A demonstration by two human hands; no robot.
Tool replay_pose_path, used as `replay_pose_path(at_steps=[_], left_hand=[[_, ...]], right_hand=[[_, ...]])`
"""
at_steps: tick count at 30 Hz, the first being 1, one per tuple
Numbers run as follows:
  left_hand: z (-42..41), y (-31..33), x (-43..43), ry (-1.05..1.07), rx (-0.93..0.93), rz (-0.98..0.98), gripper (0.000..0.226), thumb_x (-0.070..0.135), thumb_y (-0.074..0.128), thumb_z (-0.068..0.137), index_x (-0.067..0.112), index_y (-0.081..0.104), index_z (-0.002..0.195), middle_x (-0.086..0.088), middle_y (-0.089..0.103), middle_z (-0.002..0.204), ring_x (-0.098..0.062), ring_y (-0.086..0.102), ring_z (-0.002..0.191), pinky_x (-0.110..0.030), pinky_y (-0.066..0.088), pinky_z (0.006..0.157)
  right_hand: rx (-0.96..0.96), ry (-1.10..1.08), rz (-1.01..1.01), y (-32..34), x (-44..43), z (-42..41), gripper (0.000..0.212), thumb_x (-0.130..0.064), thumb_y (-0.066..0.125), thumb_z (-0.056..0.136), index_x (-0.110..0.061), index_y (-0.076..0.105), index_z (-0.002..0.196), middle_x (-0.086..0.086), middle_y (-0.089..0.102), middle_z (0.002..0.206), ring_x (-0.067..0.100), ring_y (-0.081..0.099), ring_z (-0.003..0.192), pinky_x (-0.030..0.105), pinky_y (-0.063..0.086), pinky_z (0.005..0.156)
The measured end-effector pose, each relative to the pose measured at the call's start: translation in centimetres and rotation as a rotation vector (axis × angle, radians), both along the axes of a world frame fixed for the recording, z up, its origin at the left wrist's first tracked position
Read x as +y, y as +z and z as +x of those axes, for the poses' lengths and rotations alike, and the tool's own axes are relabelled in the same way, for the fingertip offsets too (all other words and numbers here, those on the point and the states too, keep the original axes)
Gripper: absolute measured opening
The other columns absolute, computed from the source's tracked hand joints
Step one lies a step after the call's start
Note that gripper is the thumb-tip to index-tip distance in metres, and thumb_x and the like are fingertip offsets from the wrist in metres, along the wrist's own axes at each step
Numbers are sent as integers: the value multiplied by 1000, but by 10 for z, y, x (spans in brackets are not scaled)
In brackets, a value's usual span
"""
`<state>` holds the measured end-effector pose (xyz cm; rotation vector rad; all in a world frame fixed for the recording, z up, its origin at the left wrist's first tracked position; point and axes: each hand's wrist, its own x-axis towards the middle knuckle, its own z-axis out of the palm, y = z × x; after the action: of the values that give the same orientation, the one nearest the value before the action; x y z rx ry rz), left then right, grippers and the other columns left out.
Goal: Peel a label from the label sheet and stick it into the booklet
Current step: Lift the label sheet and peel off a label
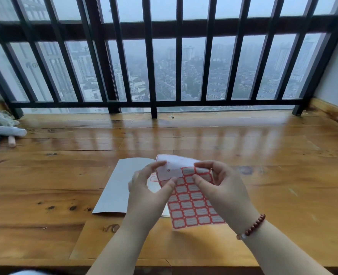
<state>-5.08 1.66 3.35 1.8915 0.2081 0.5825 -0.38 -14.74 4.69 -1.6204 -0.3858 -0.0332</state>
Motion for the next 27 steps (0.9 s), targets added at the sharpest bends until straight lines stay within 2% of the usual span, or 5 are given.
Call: replay_pose_path(at_steps=[6,12,14,20,27], left_hand=[[-3,9,0,97,-214,578,28,54,61,77,44,64,103,18,41,118,-3,21,115,-21,26,86],[-7,17,-8,21,-261,614,23,41,64,79,31,72,98,9,55,110,8,22,117,-3,39,74],[-8,18,-9,19,-291,623,20,32,72,77,27,73,96,3,60,105,14,21,118,8,21,86],[-10,18,-8,38,-257,640,23,32,73,77,29,72,100,7,59,106,-6,30,110,2,24,87],[-8,16,-11,-11,-285,505,19,28,77,74,25,73,92,3,58,102,10,27,114,8,26,81]], right_hand=[[-93,-6,-56,-1,1,-4,16,-11,72,81,-20,68,93,0,75,86,12,72,79,30,61,66],[-164,42,-77,-2,3,-9,19,-8,71,82,-26,70,88,-4,75,87,14,72,80,29,60,66],[-187,31,-75,-2,2,-10,24,-1,69,81,-25,70,86,-7,74,87,11,71,80,22,57,66],[-176,29,-12,-1,3,-13,29,2,67,81,-23,67,94,-9,73,88,9,71,76,17,55,62],[-208,20,-13,0,2,-14,20,2,69,81,-18,69,84,-10,74,83,5,70,71,11,52,58]])
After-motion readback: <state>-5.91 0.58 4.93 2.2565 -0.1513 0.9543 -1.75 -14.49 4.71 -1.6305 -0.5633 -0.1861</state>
